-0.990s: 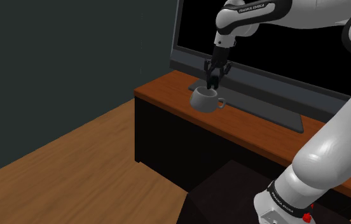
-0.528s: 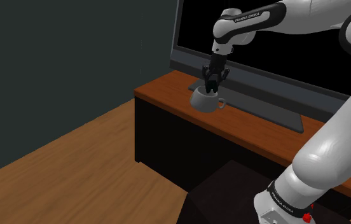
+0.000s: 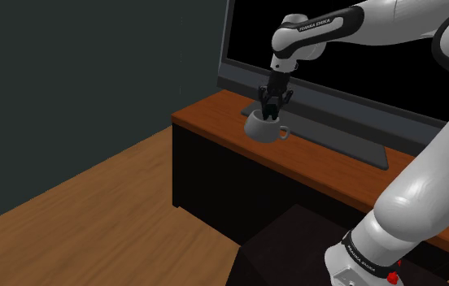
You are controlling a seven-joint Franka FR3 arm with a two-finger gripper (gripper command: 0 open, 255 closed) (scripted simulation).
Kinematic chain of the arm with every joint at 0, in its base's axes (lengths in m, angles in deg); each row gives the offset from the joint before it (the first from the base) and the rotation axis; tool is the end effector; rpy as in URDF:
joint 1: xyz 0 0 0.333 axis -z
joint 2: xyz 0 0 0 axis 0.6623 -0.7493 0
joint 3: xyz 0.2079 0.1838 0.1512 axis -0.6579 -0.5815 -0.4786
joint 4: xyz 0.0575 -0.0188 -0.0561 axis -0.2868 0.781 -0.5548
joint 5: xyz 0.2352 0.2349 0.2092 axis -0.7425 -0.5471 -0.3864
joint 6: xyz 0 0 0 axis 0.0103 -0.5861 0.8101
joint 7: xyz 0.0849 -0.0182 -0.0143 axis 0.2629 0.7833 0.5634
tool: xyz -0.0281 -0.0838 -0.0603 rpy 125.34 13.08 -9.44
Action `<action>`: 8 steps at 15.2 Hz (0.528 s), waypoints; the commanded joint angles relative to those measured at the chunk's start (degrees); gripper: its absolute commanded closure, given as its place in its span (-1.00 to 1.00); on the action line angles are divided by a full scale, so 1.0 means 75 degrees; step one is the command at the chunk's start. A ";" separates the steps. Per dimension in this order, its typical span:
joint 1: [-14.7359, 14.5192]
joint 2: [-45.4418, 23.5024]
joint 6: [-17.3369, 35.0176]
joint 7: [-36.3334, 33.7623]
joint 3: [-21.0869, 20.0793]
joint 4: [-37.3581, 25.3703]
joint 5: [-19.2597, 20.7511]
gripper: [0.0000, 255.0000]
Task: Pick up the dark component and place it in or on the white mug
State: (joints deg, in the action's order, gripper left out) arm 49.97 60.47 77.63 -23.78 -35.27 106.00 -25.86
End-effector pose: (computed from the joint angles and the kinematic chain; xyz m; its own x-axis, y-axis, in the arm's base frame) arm 0.5393 -0.1169 0.4514 0.8443 -0.5308 -0.0735 -0.5320 -0.8467 0.0033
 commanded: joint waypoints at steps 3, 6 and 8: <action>0.0001 0.0000 -0.0003 -0.0002 0.0001 0.0018 0.0001 -1.00; 0.0002 -0.0005 -0.0006 0.0000 0.0002 0.0010 0.0001 -1.00; 0.0006 0.0063 -0.0512 -0.0006 0.0006 -0.0428 0.0011 -1.00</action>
State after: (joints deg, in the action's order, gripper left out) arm 49.93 61.06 75.18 -23.98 -35.31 104.23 -25.79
